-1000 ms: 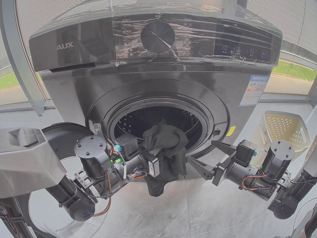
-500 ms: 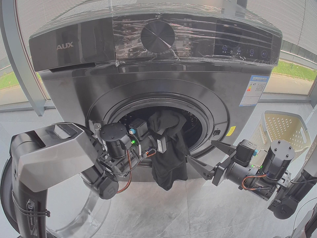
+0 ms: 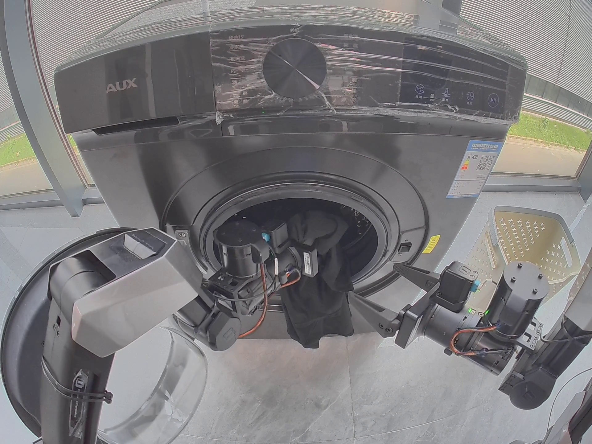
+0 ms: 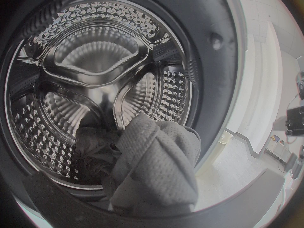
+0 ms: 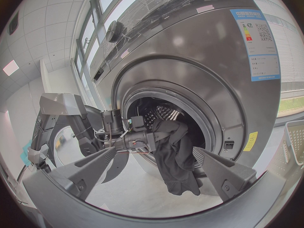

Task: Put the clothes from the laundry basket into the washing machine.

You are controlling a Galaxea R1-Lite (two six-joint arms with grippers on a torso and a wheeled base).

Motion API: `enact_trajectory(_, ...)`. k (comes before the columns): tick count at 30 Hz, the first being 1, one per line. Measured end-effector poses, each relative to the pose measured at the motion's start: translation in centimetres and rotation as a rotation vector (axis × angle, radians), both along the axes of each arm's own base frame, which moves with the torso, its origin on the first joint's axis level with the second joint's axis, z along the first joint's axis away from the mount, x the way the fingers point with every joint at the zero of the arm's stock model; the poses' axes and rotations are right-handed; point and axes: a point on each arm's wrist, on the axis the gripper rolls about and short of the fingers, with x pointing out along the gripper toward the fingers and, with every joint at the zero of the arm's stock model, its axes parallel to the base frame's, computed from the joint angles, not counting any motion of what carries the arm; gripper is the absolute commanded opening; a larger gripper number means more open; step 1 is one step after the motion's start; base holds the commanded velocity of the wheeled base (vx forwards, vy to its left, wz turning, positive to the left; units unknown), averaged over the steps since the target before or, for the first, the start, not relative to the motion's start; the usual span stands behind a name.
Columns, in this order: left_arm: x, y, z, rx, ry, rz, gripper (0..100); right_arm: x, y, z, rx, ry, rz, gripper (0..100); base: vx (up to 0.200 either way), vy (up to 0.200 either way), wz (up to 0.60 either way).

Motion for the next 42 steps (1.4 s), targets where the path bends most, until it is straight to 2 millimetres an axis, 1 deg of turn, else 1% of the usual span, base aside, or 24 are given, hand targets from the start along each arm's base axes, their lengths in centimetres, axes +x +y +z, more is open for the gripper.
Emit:
enact_trajectory(5,2.3,-0.8,1.2,-0.023,-0.027,0.037,0,0.0,0.0,-0.1,-0.003,0.004,0.001,100,0.0,0.0,0.0)
enact_trajectory(8,3.7,-1.3,1.5,-0.03,-0.035,0.057,0,0.1,0.0,-0.2,-0.005,0.006,0.001,100,0.0,0.0,0.0)
enact_trajectory(10,4.5,-1.7,1.2,-0.034,-0.039,0.065,0,0.1,0.0,-0.3,-0.006,0.007,0.0,100,0.0,0.0,0.0)
enact_trajectory(15,6.5,-2.3,-0.3,-0.027,-0.026,0.098,0,0.2,0.0,-0.3,-0.008,0.01,-0.002,100,0.0,0.0,0.0)
enact_trajectory(18,7.4,-2.6,-0.7,-0.031,-0.031,0.118,0,0.2,-0.1,-0.4,-0.008,0.011,-0.004,100,0.0,0.0,0.0)
enact_trajectory(24,9.5,-2.0,-0.7,-0.044,-0.045,0.186,0,0.3,-0.1,-0.4,-0.009,0.011,-0.006,100,0.0,0.0,0.0)
enact_trajectory(30,10.6,-1.6,-1.3,-0.036,-0.033,0.216,0,0.3,-0.2,-0.4,-0.008,0.011,-0.005,100,0.0,0.0,0.0)
enact_trajectory(34,10.6,-1.8,-1.5,-0.035,-0.032,0.213,0,0.3,-0.1,-0.4,-0.009,0.012,-0.005,100,0.0,0.0,0.0)
enact_trajectory(41,10.6,-1.6,-1.9,-0.029,-0.023,0.218,0,0.3,-0.1,-0.4,-0.009,0.013,-0.005,100,0.0,0.0,0.0)
enact_trajectory(42,10.5,-1.6,-2.0,-0.027,-0.021,0.217,100,0.3,-0.1,-0.4,-0.009,0.013,-0.005,100,0.0,0.0,0.0)
